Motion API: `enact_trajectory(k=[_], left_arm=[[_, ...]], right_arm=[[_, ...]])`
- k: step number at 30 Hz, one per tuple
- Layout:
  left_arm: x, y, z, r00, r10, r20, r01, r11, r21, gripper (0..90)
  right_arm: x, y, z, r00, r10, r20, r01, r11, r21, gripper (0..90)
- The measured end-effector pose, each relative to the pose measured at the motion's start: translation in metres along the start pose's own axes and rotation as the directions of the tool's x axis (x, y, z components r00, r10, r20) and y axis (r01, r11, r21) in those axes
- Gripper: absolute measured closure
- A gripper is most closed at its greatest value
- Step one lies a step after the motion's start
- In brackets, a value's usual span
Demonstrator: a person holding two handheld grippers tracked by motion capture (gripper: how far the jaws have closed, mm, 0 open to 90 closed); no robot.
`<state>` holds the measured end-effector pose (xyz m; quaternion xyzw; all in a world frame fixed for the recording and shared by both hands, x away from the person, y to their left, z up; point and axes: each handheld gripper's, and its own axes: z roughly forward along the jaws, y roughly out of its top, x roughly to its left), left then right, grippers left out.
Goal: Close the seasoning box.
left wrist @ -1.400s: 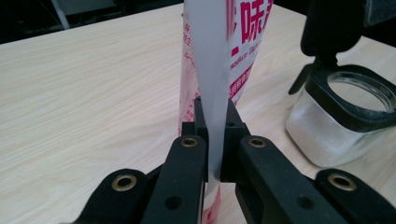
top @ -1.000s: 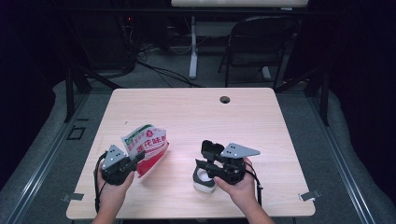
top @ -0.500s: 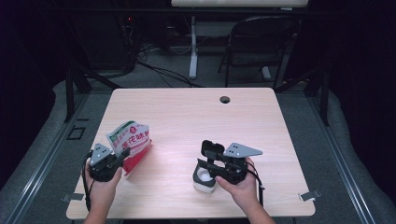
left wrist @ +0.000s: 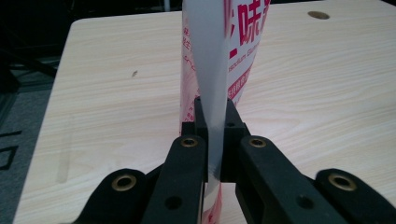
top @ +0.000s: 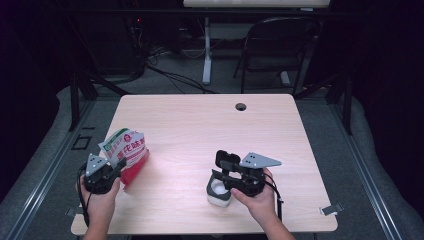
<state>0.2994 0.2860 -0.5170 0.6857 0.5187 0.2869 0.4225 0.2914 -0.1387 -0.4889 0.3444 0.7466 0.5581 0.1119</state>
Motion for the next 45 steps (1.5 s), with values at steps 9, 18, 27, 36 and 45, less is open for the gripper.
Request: enact_trajectory(k=[9, 18, 27, 36, 45], left_arm=[[-0.004, -0.002, 0.003, 0.9970, 0.055, -0.054, -0.054, 0.9982, 0.028, 90.0], [-0.004, 0.001, 0.000, 0.9997, 0.018, -0.018, -0.018, 0.9998, -0.003, 76.4], [-0.010, 0.008, 0.000, 0.9985, 0.003, 0.055, -0.001, 0.9997, -0.023, 49.1], [-0.030, 0.016, 0.001, 0.9907, 0.031, 0.133, -0.026, 0.9989, -0.038, 39.0], [-0.047, 0.017, 0.004, 0.9830, 0.048, 0.177, -0.041, 0.9984, -0.039, 37.2]], right_arm=[[0.000, -0.001, 0.001, 1.0000, 0.003, -0.003, -0.003, 1.000, 0.002, 53.9], [0.000, -0.001, 0.001, 1.0000, 0.006, -0.003, -0.006, 1.000, -0.002, 53.9], [0.000, -0.001, 0.001, 1.0000, 0.004, -0.002, -0.004, 1.000, 0.001, 53.8], [0.000, -0.001, 0.001, 0.9999, 0.003, 0.011, -0.003, 1.000, -0.003, 52.1], [0.000, 0.001, -0.001, 0.9998, -0.004, 0.020, 0.004, 1.000, 0.001, 51.1]])
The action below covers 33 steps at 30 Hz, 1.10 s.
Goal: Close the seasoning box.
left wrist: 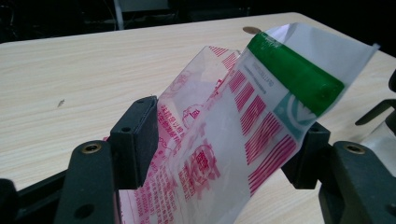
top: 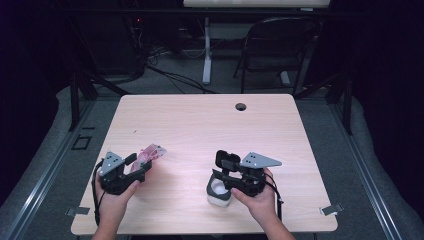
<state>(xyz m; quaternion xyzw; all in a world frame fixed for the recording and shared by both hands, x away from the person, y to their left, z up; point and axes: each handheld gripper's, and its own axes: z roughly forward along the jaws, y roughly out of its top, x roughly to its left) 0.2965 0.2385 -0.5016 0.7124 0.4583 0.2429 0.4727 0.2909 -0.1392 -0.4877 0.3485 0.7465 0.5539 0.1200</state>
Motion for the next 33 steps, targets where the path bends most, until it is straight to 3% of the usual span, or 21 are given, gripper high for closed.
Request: enact_trajectory(k=[9, 20, 24, 26, 33], left_arm=[[-0.015, -0.007, 0.012, 0.9993, 0.019, 0.033, -0.021, 0.9990, 0.039, 37.8], [-0.040, -0.018, 0.031, 0.9932, 0.089, 0.075, -0.096, 0.9895, 0.108, 38.3], [-0.045, -0.020, 0.033, 0.9900, 0.108, 0.091, -0.118, 0.9857, 0.120, 38.3], [-0.050, -0.020, 0.034, 0.9888, 0.108, 0.103, -0.120, 0.9856, 0.119, 38.3], [-0.058, -0.017, 0.034, 0.9844, 0.118, 0.130, -0.133, 0.9846, 0.113, 38.2]], right_arm=[[-0.001, 0.001, -0.002, 1.0000, 0.008, -0.002, -0.008, 1.000, -0.010, 51.1], [-0.003, 0.003, -0.005, 0.9998, 0.000, 0.018, 0.000, 1.000, -0.018, 51.1], [-0.005, 0.005, -0.009, 0.9993, -0.005, 0.037, 0.006, 1.000, -0.023, 51.1], [-0.010, 0.007, -0.016, 0.9975, -0.007, 0.070, 0.010, 1.000, -0.030, 51.2], [-0.022, 0.011, -0.030, 0.9936, 0.029, 0.109, -0.021, 0.996, -0.082, 52.3]])
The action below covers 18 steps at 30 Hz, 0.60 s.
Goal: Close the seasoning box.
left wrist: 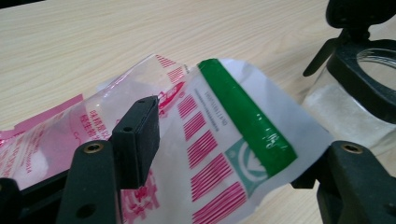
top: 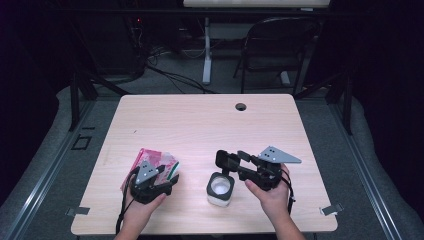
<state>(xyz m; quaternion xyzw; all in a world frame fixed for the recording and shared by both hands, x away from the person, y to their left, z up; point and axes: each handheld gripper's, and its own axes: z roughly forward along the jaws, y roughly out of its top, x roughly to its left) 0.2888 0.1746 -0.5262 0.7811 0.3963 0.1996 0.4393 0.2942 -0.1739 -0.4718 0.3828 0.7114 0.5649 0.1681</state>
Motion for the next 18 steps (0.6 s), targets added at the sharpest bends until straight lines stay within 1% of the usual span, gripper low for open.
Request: enact_trajectory(k=[1, 2, 4, 6, 7, 8, 10, 11, 12, 16, 18], left_arm=[[-0.001, 0.000, 0.000, 1.0000, -0.005, 0.002, 0.005, 1.0000, 0.001, 38.2], [-0.002, 0.001, 0.000, 1.0000, -0.006, 0.005, 0.006, 1.0000, -0.001, 38.2], [-0.003, 0.001, 0.000, 0.9999, -0.006, 0.010, 0.006, 1.0000, 0.002, 38.2], [-0.004, 0.001, 0.000, 0.9999, -0.007, 0.015, 0.007, 1.0000, -0.001, 38.2], [-0.005, 0.002, 0.000, 0.9999, -0.007, 0.013, 0.007, 1.0000, 0.005, 38.2], [-0.005, 0.002, 0.000, 0.9998, -0.005, 0.021, 0.005, 1.0000, 0.003, 38.2], [-0.007, 0.002, 0.000, 0.9997, -0.005, 0.022, 0.005, 1.0000, 0.001, 38.2], [-0.007, 0.003, 0.000, 0.9995, -0.002, 0.030, 0.002, 1.0000, -0.003, 38.2], [-0.008, 0.003, 0.000, 0.9995, 0.003, 0.031, -0.002, 1.0000, -0.004, 38.2], [-0.011, 0.003, 0.001, 0.9994, 0.006, 0.034, -0.006, 1.0000, -0.004, 38.2], [-0.011, 0.003, 0.001, 0.9993, 0.008, 0.036, -0.009, 0.9999, 0.006, 38.2]], right_arm=[[-0.001, 0.000, -0.002, 0.9997, -0.001, 0.026, 0.001, 1.000, -0.004, 52.4], [-0.003, 0.001, -0.004, 0.9991, 0.001, 0.042, -0.001, 1.000, -0.010, 52.5], [-0.007, 0.000, -0.005, 0.9986, 0.024, 0.047, -0.023, 0.999, -0.023, 52.5], [-0.011, -0.001, -0.004, 0.9978, 0.027, 0.061, -0.028, 1.000, 0.004, 53.0], [-0.013, -0.002, -0.002, 0.9977, 0.027, 0.062, -0.028, 0.999, 0.016, 53.6], [-0.014, -0.004, 0.000, 0.9976, 0.031, 0.062, -0.033, 0.999, 0.025, 54.5], [-0.015, -0.007, 0.003, 0.9979, 0.033, 0.055, -0.036, 0.998, 0.044, 57.8], [-0.015, -0.007, 0.004, 0.9982, 0.036, 0.048, -0.038, 0.998, 0.049, 58.7], [-0.015, -0.007, 0.004, 0.9987, 0.030, 0.042, -0.032, 0.998, 0.057, 60.3], [-0.015, -0.008, 0.005, 0.9991, 0.030, 0.030, -0.032, 0.997, 0.064, 65.9], [-0.014, -0.009, 0.006, 0.9994, 0.017, 0.029, -0.019, 0.997, 0.074, 70.0]])
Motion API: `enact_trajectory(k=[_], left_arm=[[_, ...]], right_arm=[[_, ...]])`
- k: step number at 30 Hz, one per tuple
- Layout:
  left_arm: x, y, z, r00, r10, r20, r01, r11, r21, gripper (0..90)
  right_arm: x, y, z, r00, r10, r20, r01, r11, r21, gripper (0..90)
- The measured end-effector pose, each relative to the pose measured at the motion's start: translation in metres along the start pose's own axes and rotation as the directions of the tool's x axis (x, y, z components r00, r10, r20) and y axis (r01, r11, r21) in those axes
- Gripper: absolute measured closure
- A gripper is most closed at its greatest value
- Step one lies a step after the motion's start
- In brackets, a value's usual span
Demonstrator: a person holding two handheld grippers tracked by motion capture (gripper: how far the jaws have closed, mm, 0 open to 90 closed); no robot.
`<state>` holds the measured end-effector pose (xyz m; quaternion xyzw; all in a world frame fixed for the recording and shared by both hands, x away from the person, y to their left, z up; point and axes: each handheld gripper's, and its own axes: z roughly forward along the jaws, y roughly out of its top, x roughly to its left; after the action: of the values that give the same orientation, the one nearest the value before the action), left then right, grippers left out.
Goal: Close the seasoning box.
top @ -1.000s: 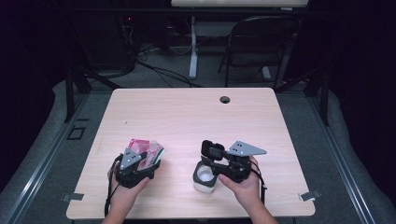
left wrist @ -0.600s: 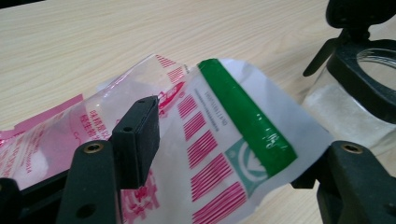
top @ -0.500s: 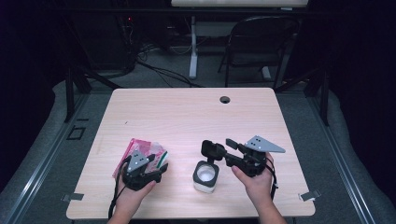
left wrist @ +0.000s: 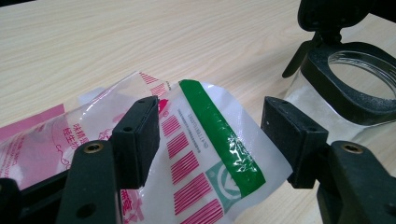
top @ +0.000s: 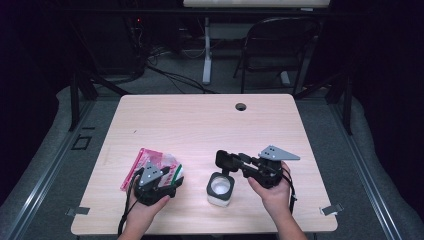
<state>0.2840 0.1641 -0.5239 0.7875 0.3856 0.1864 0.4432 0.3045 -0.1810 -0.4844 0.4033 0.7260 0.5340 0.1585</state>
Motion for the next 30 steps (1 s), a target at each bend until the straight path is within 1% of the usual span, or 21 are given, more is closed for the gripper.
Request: enact_trajectory(k=[2, 3, 4, 6, 8, 10, 11, 13, 14, 16, 19, 22, 24, 28, 30], left_arm=[[-0.002, 0.000, 0.001, 1.0000, 0.003, 0.006, -0.003, 1.0000, 0.000, 38.2], [-0.002, 0.000, 0.001, 1.0000, 0.003, 0.006, -0.003, 1.0000, 0.000, 38.2], [-0.003, 0.000, 0.001, 0.9999, 0.007, 0.008, -0.007, 1.0000, -0.002, 38.2], [-0.005, 0.000, 0.002, 0.9999, 0.012, 0.011, -0.012, 0.9999, -0.006, 38.3], [-0.006, 0.000, 0.003, 0.9998, 0.015, 0.015, -0.014, 0.9999, -0.004, 38.3], [-0.007, 0.000, 0.003, 0.9998, 0.015, 0.015, -0.015, 0.9999, -0.006, 38.3], [-0.007, 0.000, 0.003, 0.9998, 0.014, 0.015, -0.014, 0.9999, -0.008, 38.3], [-0.007, 0.001, 0.002, 0.9998, 0.013, 0.012, -0.013, 0.9999, -0.008, 38.3], [-0.007, 0.001, 0.001, 0.9997, 0.016, 0.018, -0.015, 0.9999, -0.007, 38.3], [-0.007, 0.003, 0.000, 0.9998, 0.014, 0.017, -0.014, 0.9998, -0.013, 38.3], [-0.005, 0.004, -0.002, 0.9998, 0.014, 0.014, -0.014, 0.9997, -0.019, 38.3], [-0.001, 0.005, -0.004, 1.0000, 0.003, 0.008, -0.003, 0.9996, -0.027, 38.3], [0.001, 0.005, -0.004, 1.0000, -0.005, 0.003, 0.005, 0.9994, -0.035, 38.3], [0.005, 0.005, -0.005, 0.9999, -0.010, -0.007, 0.010, 0.9992, -0.038, 38.3], [0.006, 0.006, -0.005, 0.9999, -0.014, -0.008, 0.014, 0.9991, -0.041, 38.3]], right_arm=[[0.000, -0.001, 0.001, 0.9998, -0.019, 0.002, 0.019, 1.000, 0.011, 73.8], [0.000, -0.001, 0.001, 0.9998, -0.019, 0.002, 0.019, 1.000, 0.011, 73.8], [0.000, -0.001, 0.001, 0.9996, -0.028, 0.008, 0.028, 1.000, 0.012, 77.9], [-0.001, -0.001, 0.000, 0.9996, -0.029, 0.005, 0.029, 0.999, 0.015, 81.3], [-0.001, -0.001, -0.001, 0.9993, -0.037, 0.000, 0.037, 0.999, 0.016, 81.6], [0.000, 0.000, -0.001, 0.9984, -0.057, 0.004, 0.056, 0.998, 0.022, 81.8], [0.000, 0.000, -0.001, 0.9979, -0.065, 0.005, 0.065, 0.998, 0.015, 81.9], [0.001, 0.001, -0.001, 0.9966, -0.083, 0.006, 0.082, 0.996, 0.027, 82.0], [0.001, 0.001, -0.002, 0.9962, -0.087, 0.005, 0.086, 0.996, 0.028, 82.0], [0.002, 0.001, -0.002, 0.9958, -0.092, 0.004, 0.091, 0.995, 0.030, 82.0], [0.003, 0.001, -0.003, 0.9947, -0.102, 0.009, 0.102, 0.994, 0.033, 81.9], [0.006, 0.001, -0.003, 0.9928, -0.118, 0.018, 0.118, 0.993, 0.033, 81.9], [0.008, 0.001, -0.004, 0.9910, -0.132, 0.019, 0.132, 0.991, 0.035, 81.9], [0.010, 0.000, -0.004, 0.9902, -0.139, 0.017, 0.138, 0.990, 0.032, 81.5], [0.012, 0.000, -0.005, 0.9884, -0.151, 0.018, 0.150, 0.988, 0.038, 81.1]])
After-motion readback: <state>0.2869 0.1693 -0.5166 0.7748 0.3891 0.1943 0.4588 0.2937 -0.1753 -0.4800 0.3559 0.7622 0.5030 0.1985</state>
